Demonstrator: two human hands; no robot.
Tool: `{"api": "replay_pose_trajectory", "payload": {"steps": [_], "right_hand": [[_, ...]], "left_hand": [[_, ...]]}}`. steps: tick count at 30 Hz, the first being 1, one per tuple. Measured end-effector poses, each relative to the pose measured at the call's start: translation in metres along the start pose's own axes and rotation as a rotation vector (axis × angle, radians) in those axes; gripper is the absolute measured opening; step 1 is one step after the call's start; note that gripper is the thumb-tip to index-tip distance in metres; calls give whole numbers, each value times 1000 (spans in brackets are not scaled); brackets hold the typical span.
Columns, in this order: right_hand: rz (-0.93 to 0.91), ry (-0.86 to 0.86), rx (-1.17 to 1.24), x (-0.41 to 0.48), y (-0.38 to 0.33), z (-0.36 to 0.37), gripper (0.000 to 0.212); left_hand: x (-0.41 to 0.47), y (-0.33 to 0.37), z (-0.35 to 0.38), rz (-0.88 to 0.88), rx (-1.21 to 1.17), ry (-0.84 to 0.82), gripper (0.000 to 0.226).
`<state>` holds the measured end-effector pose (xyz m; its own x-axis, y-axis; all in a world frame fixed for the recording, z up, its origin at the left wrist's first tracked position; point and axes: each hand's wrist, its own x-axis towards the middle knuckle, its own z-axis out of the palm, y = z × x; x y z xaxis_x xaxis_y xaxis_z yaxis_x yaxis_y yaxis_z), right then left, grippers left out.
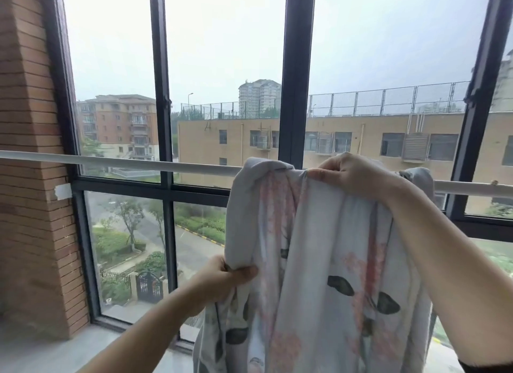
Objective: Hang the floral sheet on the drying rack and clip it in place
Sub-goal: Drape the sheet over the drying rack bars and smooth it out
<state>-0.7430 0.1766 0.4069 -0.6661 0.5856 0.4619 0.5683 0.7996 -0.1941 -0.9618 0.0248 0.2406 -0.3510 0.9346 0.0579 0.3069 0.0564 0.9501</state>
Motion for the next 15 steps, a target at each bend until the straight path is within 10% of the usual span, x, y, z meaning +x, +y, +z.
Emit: {"api": "replay_pose_trajectory", "payload": {"steps": [7, 15], "right_hand": [[17, 6, -23, 4, 5, 1, 46], [84, 181, 90, 4, 11, 1, 40]], "left_hand": [[-30, 69, -60, 187, -187, 265, 25], [15, 157, -99, 557, 518, 556, 42]]}}
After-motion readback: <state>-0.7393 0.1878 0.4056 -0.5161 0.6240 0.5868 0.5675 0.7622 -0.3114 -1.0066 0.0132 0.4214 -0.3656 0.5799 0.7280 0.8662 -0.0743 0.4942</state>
